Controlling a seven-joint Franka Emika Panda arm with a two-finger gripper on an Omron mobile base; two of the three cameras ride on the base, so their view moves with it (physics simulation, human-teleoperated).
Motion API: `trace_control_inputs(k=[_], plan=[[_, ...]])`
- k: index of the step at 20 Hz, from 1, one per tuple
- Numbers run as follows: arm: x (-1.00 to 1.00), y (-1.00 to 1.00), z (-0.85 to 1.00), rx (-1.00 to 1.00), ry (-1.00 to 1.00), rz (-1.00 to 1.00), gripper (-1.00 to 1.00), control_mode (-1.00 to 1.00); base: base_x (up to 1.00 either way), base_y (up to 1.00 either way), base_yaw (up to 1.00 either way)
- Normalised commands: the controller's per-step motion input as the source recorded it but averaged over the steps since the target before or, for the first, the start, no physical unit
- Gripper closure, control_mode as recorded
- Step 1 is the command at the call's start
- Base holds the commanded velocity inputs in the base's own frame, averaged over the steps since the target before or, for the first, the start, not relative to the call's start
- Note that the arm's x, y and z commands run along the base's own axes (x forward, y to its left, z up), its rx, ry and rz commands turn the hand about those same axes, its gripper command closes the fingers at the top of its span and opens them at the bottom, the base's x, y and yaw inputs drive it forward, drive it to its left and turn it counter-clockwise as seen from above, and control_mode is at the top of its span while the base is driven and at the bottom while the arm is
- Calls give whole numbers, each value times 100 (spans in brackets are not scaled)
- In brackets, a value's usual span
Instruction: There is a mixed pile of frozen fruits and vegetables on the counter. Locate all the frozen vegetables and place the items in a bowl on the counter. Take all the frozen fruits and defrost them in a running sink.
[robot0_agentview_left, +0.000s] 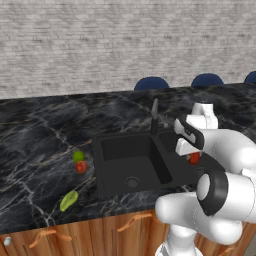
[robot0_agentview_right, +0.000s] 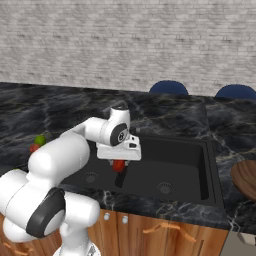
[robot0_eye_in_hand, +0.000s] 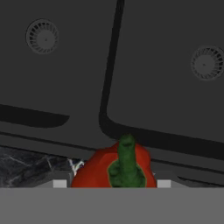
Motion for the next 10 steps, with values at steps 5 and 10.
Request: trace_control_inputs(k=[5, 10], plan=[[0, -51, -2, -1, -1, -7, 100, -100, 0, 0, 0], [0, -49, 2, 0, 2, -7, 100, -100, 0, 0, 0]])
